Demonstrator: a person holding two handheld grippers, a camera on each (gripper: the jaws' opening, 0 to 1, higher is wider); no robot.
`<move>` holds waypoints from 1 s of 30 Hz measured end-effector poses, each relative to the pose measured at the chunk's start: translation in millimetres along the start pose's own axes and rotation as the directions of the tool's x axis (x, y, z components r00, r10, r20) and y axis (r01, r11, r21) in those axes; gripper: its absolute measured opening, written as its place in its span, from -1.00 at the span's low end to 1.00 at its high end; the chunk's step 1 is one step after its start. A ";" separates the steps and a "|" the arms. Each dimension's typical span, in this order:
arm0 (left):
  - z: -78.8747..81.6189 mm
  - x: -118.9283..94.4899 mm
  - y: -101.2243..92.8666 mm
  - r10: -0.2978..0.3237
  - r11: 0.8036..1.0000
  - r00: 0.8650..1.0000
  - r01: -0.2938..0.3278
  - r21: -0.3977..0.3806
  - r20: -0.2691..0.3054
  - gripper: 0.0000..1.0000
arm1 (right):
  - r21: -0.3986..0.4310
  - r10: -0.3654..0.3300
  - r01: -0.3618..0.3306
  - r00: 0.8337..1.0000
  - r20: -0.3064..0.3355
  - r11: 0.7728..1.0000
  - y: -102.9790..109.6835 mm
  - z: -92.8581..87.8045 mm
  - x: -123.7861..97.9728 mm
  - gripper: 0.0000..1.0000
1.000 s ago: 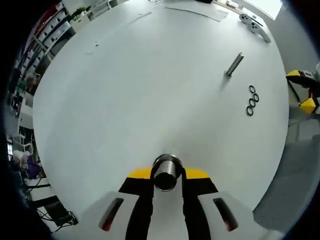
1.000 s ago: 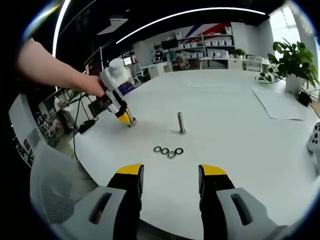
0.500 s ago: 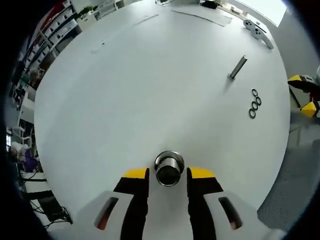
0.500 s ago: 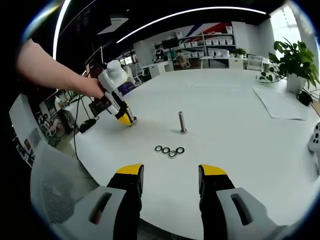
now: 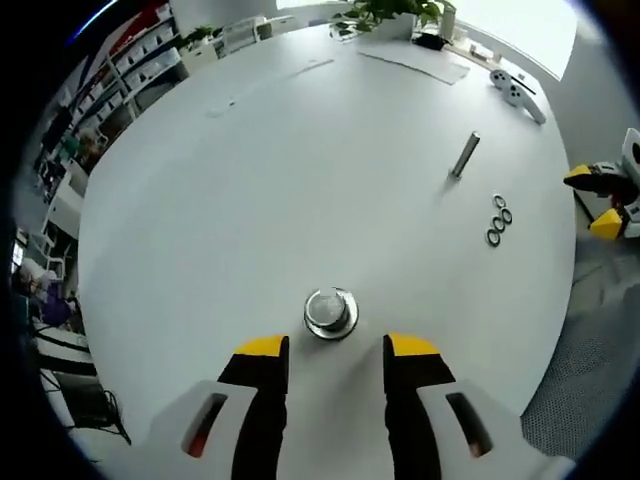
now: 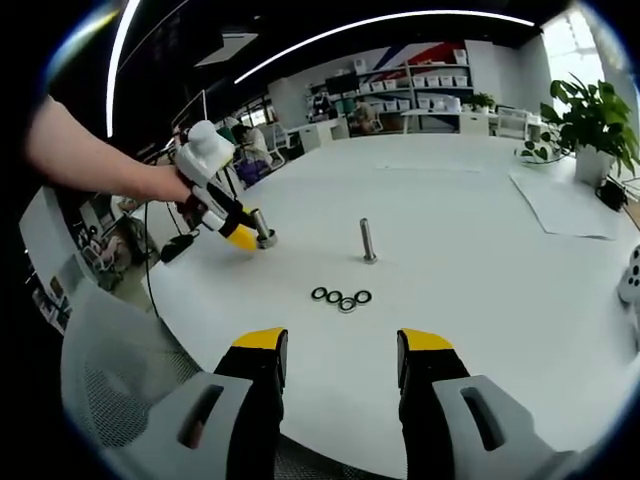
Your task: Place the washer onto the threaded stud by aligning its center hole with the stud, sliding it down to the base, and recovering from edge contact or off-axis alignment until the washer reaches the visible bottom stop.
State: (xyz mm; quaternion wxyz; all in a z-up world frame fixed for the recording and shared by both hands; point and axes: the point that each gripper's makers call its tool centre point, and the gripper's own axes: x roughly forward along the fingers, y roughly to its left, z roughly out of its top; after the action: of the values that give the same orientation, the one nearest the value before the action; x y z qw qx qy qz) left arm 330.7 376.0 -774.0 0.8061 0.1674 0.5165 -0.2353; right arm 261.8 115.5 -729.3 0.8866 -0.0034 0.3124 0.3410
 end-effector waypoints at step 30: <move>-42.3 -41.1 -23.9 -0.003 0.991 0.992 0.020 -0.133 0.130 -0.27 | -0.008 0.011 -0.012 1.000 -0.023 1.000 2.3 -4.7 1.7 -0.07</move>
State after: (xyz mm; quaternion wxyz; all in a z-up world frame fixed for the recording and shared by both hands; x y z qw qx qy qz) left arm 271.0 386.2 -754.5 0.8459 0.0945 0.4787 -0.2151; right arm 258.7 117.2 -733.6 0.8810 -0.0090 0.3213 0.3473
